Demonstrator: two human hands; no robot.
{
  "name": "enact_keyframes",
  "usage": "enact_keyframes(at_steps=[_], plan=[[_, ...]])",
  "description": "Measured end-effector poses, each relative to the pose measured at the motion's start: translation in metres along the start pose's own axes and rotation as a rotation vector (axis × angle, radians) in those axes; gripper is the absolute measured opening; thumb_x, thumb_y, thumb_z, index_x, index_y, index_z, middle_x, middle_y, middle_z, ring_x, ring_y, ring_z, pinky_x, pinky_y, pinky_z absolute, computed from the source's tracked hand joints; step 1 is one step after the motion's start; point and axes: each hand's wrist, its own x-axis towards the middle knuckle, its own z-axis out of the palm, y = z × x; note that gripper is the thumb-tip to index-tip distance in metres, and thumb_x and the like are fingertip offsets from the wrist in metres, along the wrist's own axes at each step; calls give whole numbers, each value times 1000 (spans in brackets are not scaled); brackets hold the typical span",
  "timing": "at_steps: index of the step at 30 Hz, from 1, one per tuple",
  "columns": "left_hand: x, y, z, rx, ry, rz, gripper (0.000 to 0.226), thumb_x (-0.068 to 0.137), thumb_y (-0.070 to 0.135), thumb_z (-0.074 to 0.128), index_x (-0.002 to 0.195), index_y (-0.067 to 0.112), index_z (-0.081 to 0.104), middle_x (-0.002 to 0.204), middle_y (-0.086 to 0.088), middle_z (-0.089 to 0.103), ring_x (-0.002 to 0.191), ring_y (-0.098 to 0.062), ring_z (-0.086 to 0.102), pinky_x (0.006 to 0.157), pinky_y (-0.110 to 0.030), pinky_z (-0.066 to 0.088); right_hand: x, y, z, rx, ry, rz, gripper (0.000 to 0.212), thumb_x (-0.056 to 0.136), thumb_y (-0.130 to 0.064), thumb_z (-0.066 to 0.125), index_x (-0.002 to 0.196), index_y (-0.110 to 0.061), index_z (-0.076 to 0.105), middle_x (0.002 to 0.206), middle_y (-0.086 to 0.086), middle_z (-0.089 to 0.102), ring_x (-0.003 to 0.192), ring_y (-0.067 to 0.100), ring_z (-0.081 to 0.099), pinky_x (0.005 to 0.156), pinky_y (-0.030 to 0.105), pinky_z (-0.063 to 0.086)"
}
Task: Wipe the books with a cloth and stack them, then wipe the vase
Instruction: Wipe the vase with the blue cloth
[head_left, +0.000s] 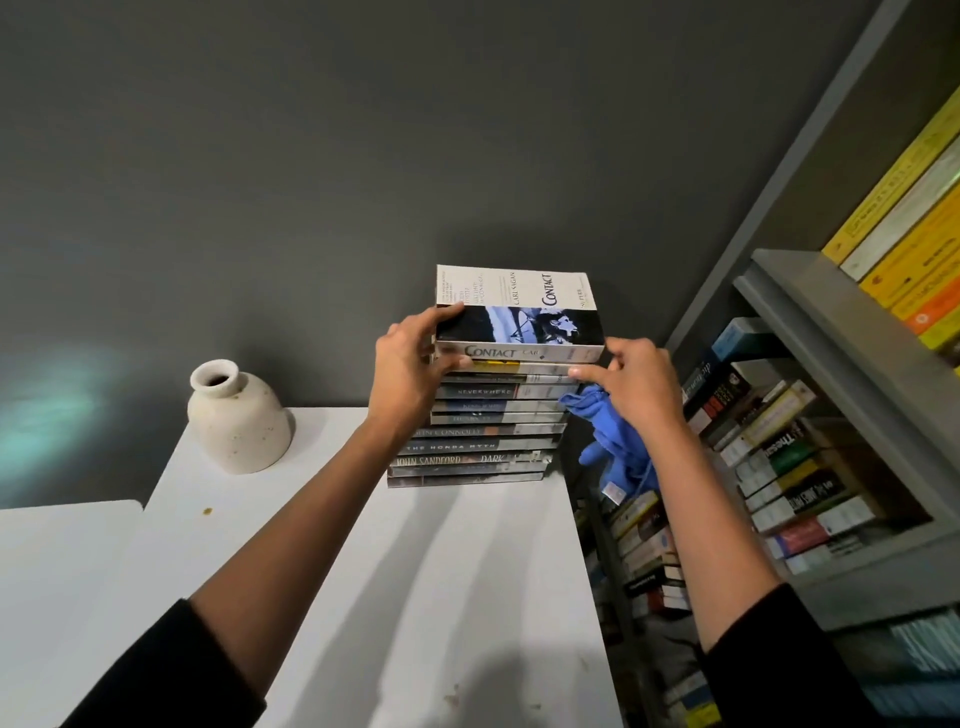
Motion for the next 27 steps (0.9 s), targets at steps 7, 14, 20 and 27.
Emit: enact_keyframes(at_steps=[7,14,20,27], plan=[[-14,1,-13,-18,-10,82,65,80,20,77,139,20,49,126,9,56,114,-4,53,94,-7,40,-7,3,11,8,-100,208,49,74,-45,78,106,-9,64,88,0,59,88,20,55,77,30,44],[-43,-77,-87,167,184,7,17,95,19,60,109,10,63,103,-2,69,95,-22,62,85,-43,53,-66,-41,60,111,-387,300,57,77,-52,71,48,-22,33,46,-1,29,50,18,33,53,29,26],[-38,-157,-169,380,178,-158,15,97,12,53,107,5,62,108,-8,65,105,-28,52,83,-34,43,-102,-96,146,463,-596,437,69,36,-72,80,74,-16,63,76,3,68,73,18,62,76,32,50],[-5,-216,-211,763,-168,132,37,96,34,45,101,6,68,97,-11,64,99,-27,38,86,-40,22,-105,-153,217,862,-830,696,57,53,-34,90,97,-3,68,85,11,71,81,24,67,92,38,50]])
